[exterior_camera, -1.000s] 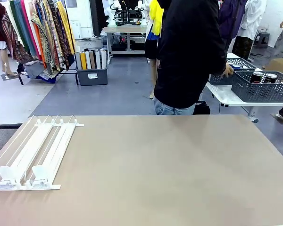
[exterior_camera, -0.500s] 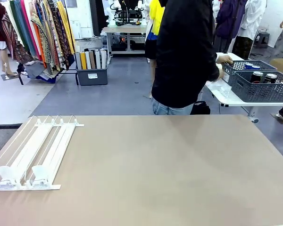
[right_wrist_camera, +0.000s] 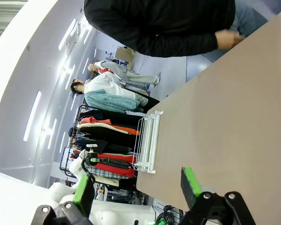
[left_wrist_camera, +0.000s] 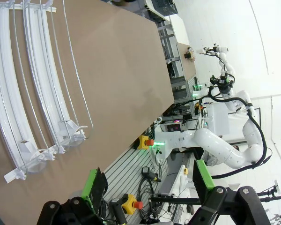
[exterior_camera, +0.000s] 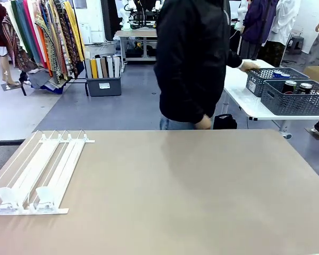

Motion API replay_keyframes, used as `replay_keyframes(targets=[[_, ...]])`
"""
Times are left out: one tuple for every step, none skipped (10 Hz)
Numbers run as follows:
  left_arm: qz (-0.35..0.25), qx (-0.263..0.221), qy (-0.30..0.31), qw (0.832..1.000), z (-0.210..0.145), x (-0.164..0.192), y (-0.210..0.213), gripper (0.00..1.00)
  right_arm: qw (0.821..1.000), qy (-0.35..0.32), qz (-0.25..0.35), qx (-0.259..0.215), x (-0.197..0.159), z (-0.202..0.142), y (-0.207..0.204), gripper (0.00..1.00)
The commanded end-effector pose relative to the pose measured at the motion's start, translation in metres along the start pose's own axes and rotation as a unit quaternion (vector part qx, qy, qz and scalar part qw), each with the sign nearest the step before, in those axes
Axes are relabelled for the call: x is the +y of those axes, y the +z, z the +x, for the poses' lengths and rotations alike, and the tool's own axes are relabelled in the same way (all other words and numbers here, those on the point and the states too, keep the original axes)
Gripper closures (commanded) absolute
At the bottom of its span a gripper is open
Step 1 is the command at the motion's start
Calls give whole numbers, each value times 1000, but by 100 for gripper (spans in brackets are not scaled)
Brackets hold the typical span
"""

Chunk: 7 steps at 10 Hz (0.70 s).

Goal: Retrieve and store the cans from the dispenser.
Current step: Pick up one can from the Automatic Can Dispenser and place it in the middle of the table.

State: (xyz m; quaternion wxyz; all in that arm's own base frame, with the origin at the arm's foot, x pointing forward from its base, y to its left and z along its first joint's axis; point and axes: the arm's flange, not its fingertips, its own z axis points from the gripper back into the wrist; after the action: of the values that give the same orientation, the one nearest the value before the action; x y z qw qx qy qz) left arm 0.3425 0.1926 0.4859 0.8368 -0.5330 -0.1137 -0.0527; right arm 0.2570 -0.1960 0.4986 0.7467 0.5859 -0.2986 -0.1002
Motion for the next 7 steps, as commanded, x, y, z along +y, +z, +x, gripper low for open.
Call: replay_keyframes(targets=[[-3,2,2,1000,-1,-2,1,0,1000,13,16,-9,1,3,-3,0],[-3,2,2,1000,-1,-2,1,0,1000,13,16,-9,1,3,-3,0],[-3,2,2,1000,-1,-2,1,0,1000,13,16,-9,1,3,-3,0],[-3,2,2,1000,-1,-2,1,0,1000,13,16,-9,1,3,-3,0],[-3,2,2,1000,-1,-2,1,0,1000,13,16,-9,1,3,-3,0],[-3,2,2,1000,-1,-2,1,0,1000,13,16,-9,1,3,-3,0],[-3,2,2,1000,-1,-2,1,0,1000,13,16,-9,1,3,-3,0]])
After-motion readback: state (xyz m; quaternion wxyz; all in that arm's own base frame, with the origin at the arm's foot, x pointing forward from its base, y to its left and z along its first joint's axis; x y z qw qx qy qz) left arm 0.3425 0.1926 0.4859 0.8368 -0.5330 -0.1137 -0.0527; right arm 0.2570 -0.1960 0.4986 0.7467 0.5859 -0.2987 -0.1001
